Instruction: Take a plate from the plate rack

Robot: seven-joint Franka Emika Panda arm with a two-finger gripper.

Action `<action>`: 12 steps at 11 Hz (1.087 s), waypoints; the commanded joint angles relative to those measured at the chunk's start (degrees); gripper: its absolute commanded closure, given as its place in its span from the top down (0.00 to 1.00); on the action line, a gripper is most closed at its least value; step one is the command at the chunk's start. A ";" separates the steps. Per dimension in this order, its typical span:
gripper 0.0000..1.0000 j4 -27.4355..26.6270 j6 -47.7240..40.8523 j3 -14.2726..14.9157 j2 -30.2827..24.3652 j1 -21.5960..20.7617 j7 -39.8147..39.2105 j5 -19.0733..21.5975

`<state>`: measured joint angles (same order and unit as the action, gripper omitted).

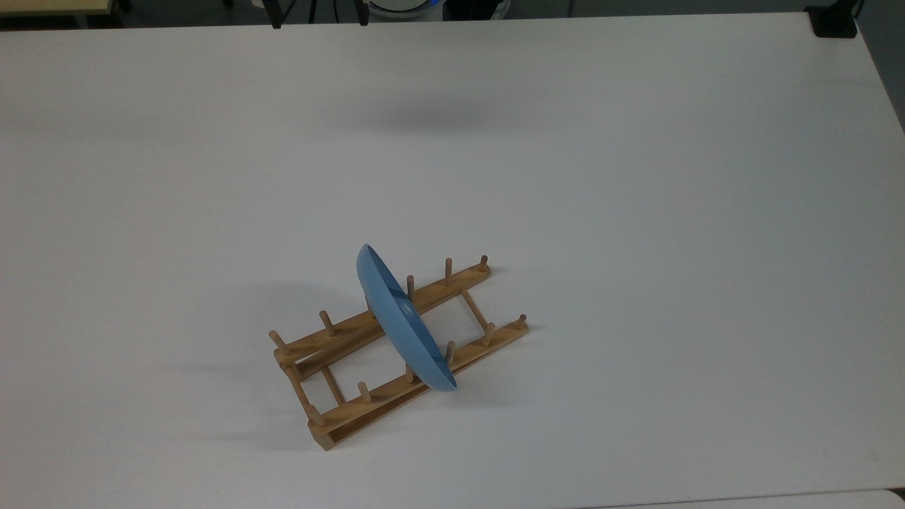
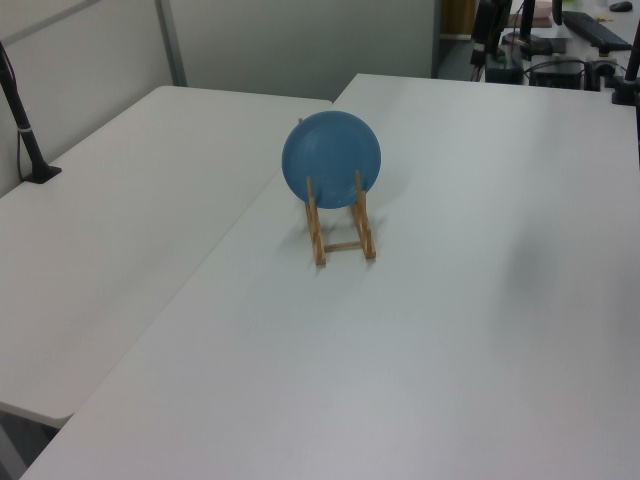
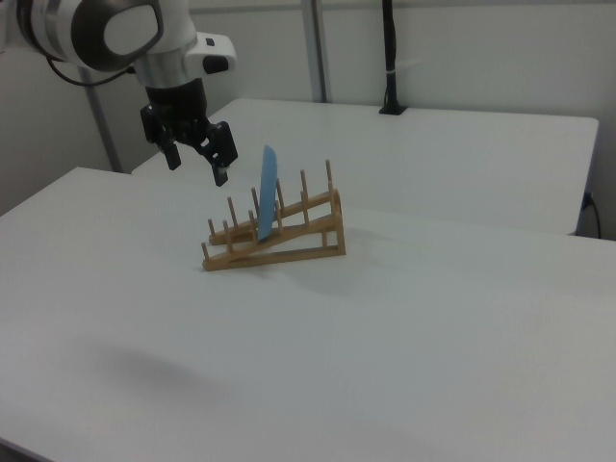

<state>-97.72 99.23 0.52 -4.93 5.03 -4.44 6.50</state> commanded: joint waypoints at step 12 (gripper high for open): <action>1.00 1.04 -1.50 0.36 0.45 -0.03 -0.49 -0.61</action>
<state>-97.58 99.23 0.63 -4.79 5.15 -4.44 6.50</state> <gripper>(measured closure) 0.000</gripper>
